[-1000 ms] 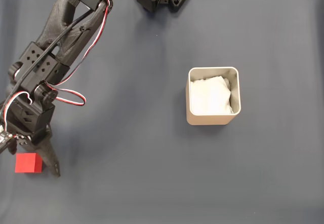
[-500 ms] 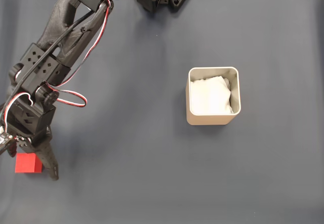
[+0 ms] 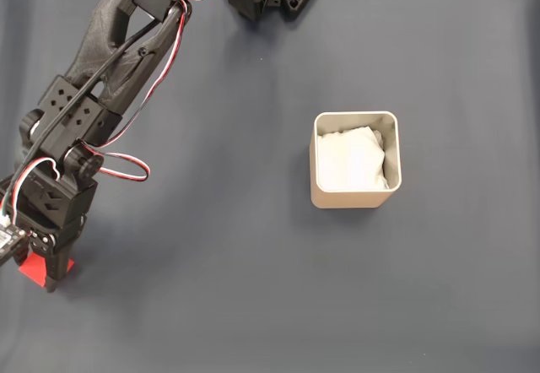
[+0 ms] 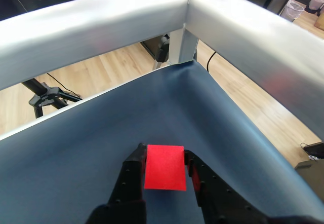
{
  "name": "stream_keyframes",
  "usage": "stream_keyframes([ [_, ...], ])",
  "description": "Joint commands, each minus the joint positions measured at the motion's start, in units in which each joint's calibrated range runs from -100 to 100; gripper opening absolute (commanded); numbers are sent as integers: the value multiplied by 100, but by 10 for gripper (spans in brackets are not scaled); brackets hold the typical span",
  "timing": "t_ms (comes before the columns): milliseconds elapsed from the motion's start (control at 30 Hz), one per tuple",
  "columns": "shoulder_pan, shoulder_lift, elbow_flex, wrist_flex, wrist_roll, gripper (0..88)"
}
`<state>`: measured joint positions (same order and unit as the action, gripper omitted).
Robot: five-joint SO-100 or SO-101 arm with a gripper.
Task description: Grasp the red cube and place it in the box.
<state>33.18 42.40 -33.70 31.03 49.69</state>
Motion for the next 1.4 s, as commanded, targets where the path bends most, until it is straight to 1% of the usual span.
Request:
stream_keyframes([
  [0, -70, -255, -267, 175, 44, 9],
  [400, -70, -436, -140, 454, 112, 4],
  [600, -42, -921, 526, 561, 269, 4],
  [833, -91, -2133, 1692, 972, 405, 4],
  [1067, -233, -3794, 3424, 1210, 615, 4],
  [1200, -397, -4781, 4464, 1267, 654, 3],
  [1367, -709, -5880, 5311, 1727, 620, 3],
])
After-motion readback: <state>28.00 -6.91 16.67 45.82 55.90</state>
